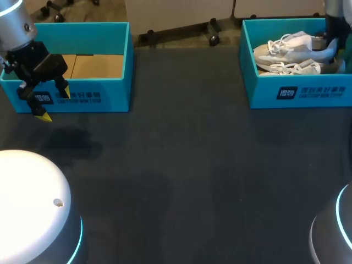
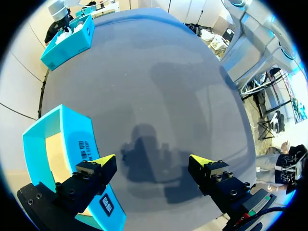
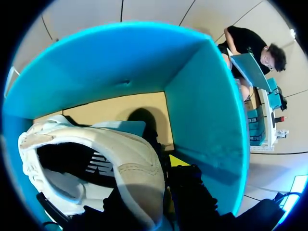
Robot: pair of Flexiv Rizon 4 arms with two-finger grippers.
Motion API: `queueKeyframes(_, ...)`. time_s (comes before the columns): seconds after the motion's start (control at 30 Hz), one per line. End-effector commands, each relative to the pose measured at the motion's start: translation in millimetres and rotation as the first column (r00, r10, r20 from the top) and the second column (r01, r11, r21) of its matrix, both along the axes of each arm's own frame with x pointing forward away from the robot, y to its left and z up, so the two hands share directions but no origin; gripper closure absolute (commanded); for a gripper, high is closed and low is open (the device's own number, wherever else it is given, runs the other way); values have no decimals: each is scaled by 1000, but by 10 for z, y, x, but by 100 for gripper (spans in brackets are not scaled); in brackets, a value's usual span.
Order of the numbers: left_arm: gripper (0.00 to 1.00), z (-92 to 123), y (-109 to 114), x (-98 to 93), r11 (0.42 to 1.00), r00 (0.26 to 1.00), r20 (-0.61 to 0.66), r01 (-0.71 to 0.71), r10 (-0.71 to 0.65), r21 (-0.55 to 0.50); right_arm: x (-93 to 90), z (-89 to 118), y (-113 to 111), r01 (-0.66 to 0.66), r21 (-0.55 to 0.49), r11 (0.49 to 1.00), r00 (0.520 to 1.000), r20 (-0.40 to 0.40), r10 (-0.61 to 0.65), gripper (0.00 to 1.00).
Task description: Take the shoe out of the shoebox, open the shoe tongue, remove and reinsert the insole, then place the shoe into the shoebox
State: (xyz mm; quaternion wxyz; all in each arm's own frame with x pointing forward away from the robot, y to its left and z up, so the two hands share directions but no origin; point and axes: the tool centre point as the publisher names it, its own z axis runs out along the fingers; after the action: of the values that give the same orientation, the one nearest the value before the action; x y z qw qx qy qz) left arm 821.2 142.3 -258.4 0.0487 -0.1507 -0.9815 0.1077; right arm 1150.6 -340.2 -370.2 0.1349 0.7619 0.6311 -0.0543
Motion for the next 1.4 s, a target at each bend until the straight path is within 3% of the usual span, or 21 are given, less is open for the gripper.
queueKeyframes(0.03, 0, 5, 5, 2, 1000, 1000, -1, 2, -2, 2, 95, -71, 2, 3, 8, 1000, 1000, -17, -3, 100)
queueKeyframes(0.33, 0, 5, 5, 2, 1000, 1000, -1, 2, -2, 2, 93, -132, 5, 3, 25, 1000, 999, -32, -2, 100)
queueKeyframes(0.4, 0, 5, 5, 2, 1000, 1000, -1, 2, -2, 2, 93, -132, 8, 2, 30, 1000, 999, -33, -1, 75)
queueKeyframes(0.5, 0, 5, 5, 2, 1000, 1000, -1, 2, -2, 2, 93, -102, 18, 0, 35, 999, 1000, -30, 1, 53)
queueKeyframes(0.53, 0, 5, 5, 2, 1000, 1000, -1, 2, -2, 2, 92, -90, 19, 0, 36, 999, 1000, -29, 1, 40)
queueKeyframes(0.6, 0, 5, 5, 2, 1000, 1000, -1, 2, -2, 2, 91, -53, 19, 0, 42, 999, 1000, -24, 1, 0)
queueKeyframes(0.93, 0, 5, 5, 2, 1000, 1000, -1, 2, -2, 2, -1, 332, 24, 11, 61, 998, 1000, -6, -11, 0)
queueKeyframes(1.4, 0, 5, 5, 2, 1000, 1000, -1, 2, -2, 2, -427, 957, 356, -26, 160, 987, 999, 25, 23, 0)
